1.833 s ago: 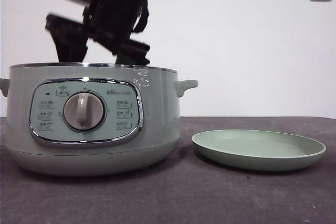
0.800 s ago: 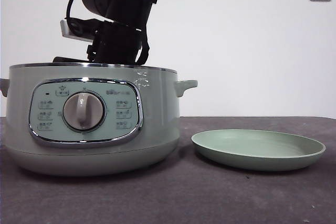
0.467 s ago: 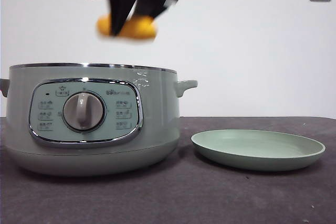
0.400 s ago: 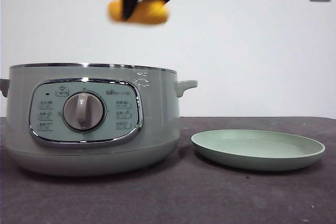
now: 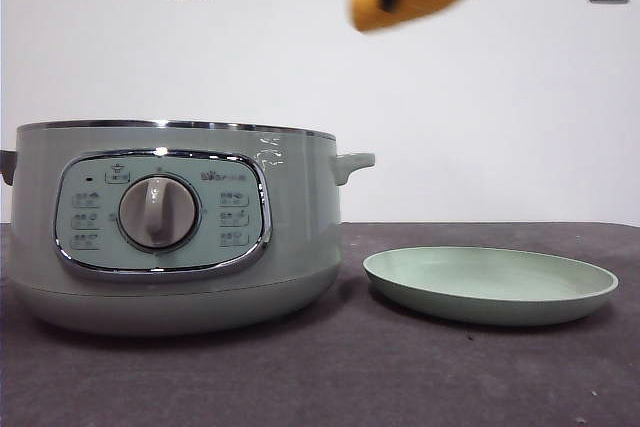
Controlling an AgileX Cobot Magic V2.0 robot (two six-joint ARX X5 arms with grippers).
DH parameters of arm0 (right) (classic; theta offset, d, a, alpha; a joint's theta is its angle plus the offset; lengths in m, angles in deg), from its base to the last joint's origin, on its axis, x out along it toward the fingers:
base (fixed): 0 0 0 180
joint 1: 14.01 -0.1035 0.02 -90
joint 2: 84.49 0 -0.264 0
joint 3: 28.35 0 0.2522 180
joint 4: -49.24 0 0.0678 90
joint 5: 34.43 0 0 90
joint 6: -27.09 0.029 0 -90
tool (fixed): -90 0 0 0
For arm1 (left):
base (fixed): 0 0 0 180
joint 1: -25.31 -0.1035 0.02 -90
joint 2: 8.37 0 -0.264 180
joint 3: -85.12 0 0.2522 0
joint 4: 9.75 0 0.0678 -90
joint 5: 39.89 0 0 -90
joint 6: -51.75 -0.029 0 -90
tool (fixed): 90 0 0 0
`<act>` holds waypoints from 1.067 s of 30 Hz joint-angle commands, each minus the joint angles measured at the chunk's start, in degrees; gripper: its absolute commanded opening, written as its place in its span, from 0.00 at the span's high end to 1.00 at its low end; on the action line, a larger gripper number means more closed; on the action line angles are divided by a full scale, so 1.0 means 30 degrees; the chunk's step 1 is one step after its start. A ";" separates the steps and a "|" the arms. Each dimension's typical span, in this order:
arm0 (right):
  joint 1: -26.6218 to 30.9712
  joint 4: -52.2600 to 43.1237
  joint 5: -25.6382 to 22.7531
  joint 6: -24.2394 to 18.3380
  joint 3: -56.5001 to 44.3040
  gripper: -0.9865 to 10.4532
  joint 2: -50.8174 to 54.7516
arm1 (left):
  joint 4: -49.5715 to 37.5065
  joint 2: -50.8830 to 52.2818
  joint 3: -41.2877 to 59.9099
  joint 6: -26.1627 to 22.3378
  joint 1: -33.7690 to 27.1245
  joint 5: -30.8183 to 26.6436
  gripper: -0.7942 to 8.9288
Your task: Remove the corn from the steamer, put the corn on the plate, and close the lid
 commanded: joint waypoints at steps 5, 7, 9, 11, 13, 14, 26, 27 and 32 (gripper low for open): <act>0.1778 0.0131 -0.0058 0.1508 -0.1931 0.92 -0.0262 | -0.1443 -0.0466 -0.0299 0.0474 -0.0029 0.0918 0.93; 0.2237 -0.0364 -0.0051 0.1523 -0.2980 0.92 -0.0262 | -0.1501 -0.0568 -0.0291 0.0474 -0.0029 0.1056 0.93; 0.2382 -0.1297 -0.0051 0.1632 -0.4371 0.92 -0.0262 | -0.1530 -0.0568 -0.0291 0.0481 -0.0029 0.1399 0.93; 0.2441 -0.2361 -0.0044 0.1698 -0.5741 0.92 -0.0262 | -0.1588 -0.0568 -0.0291 0.0481 -0.0029 0.1370 0.93; 0.2601 -0.3650 -0.0044 0.1829 -0.7191 0.92 -0.0262 | -0.1603 -0.0568 -0.0299 0.0481 -0.0029 0.1370 0.93; 0.2608 -0.4328 -0.0044 0.1858 -0.7825 0.92 -0.0262 | -0.1610 -0.0568 -0.0291 0.0474 -0.0029 0.1370 0.93; 0.2630 -1.3078 -0.0051 0.2463 -1.4673 0.92 -0.0313 | -0.2011 -0.0845 -0.0291 0.0474 -0.0029 0.1362 0.93; 0.2630 -1.3398 -0.0058 0.2426 -1.4928 0.92 -0.0372 | -0.2011 -0.0918 -0.0291 0.0474 -0.0029 0.1348 0.93; 0.2623 -1.3857 -0.0058 0.2317 -1.5300 0.90 -0.0991 | -0.2018 -0.1311 -0.0291 0.0466 -0.0029 0.1355 0.93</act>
